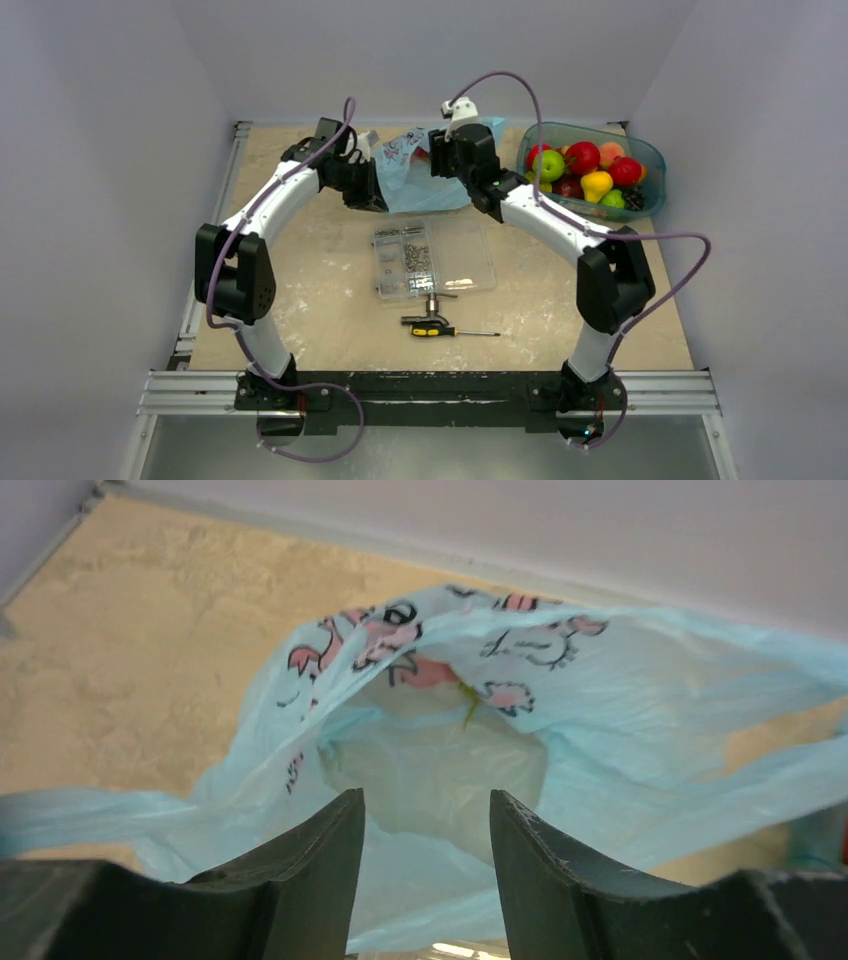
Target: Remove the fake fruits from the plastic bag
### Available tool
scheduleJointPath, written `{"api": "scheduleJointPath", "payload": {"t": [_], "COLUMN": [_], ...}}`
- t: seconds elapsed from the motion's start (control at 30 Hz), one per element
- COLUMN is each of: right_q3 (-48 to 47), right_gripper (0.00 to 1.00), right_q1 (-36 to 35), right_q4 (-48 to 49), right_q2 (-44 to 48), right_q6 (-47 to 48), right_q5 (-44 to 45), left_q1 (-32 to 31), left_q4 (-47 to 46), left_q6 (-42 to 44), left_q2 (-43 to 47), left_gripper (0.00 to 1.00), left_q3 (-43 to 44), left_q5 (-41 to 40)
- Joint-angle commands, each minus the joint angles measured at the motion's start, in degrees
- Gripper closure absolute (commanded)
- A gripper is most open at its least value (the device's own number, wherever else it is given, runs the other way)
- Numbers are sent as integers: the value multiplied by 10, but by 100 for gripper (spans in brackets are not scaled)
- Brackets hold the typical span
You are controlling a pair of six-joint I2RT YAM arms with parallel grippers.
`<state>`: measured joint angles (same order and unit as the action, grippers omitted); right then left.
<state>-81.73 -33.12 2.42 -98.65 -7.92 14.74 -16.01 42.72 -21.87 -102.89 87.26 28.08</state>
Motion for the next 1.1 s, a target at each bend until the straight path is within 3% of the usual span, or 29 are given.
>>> {"api": "scheduleJointPath", "payload": {"t": [0.0,0.13,0.33,0.57,0.67,0.8,0.93,1.07], "right_q3": [-18,-43,-107,-198,-225,-267,-283,-288], "right_gripper": [55,62,62,59,56,39,34,34], "right_q1": [8,9,11,14,16,30,51,59], "right_q4": [60,86,129,185,214,214,207,195], "right_q2": [-66,-142,-239,-335,-374,-419,-449,-453], "right_q6": [-9,-11,-50,-169,-237,-370,-477,-504], "right_q5": [-70,-72,-96,-52,-11,23,26,52], "left_q1": [2,2,2,-1,-3,-6,-11,-16], "left_q4": [-10,-13,-32,-37,-37,-38,-37,-33], "left_q6": [14,13,7,8,8,7,7,11], "left_q2": [45,55,67,66,63,57,52,50], "left_gripper": [100,100,100,100,100,100,100,100], "left_q3": [1,0,-13,-17,-18,-19,-19,-22], "left_q5": [-10,-11,1,8,9,12,14,5]}}
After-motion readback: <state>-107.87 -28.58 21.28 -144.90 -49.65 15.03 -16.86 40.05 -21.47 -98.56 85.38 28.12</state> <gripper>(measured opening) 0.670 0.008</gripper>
